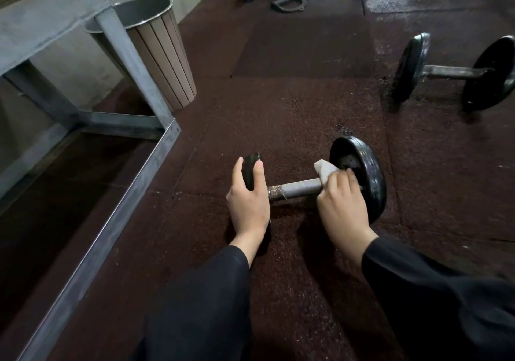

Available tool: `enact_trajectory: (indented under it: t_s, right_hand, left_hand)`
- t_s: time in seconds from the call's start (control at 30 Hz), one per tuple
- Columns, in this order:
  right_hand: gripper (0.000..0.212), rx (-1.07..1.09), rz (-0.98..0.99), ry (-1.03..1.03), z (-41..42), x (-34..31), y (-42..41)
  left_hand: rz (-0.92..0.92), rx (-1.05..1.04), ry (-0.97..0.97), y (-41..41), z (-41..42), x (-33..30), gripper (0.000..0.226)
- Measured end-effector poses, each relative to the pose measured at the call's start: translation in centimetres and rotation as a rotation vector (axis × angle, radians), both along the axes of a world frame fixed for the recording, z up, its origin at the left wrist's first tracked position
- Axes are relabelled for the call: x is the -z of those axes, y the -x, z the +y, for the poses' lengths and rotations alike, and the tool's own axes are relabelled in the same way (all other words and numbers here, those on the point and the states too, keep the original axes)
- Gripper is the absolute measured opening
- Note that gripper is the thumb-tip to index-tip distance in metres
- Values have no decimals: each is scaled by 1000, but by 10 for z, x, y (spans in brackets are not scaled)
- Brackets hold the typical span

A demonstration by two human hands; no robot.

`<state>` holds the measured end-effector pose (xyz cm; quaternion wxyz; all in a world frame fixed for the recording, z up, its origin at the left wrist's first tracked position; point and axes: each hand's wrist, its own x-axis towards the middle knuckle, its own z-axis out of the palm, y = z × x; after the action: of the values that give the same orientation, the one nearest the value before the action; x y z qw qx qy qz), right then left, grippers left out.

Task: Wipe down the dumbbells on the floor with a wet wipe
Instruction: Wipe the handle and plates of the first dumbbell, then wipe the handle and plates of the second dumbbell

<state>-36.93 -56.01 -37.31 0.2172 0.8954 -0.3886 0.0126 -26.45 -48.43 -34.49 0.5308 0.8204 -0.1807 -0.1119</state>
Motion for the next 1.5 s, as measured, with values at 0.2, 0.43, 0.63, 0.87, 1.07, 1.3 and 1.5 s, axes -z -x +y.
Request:
enact_trajectory:
  t_s: [0.2,0.43,0.63,0.87,1.07,1.3,1.5]
  right_hand:
    - [50,17,-29,-88,7,0,3]
    - [50,56,-1,-46,5,1,-3]
    - [42,-77,129,-59,0,-9,-7]
    - [23,-81,-163,-298,-25,-131,37]
    - [30,181,-347,-613,-10,-237,132]
    - [26,450,-414,-785,32,-375,240]
    - [15,614,-400,-795,54,-448,329]
  left_hand:
    - [22,1,-4,-2,-2,-4,50]
    - [59,17,-21,-3,-3,-6,51]
    - [113,102,-95,-5,-2,-13,56]
    - [-55,325,-478,-4,-5,-99,65]
    - [13,519,-476,52,-20,-233,52]
    - [163,691,-505,153,-4,-358,50]
    - [207,754,-578,250,12,-428,51]
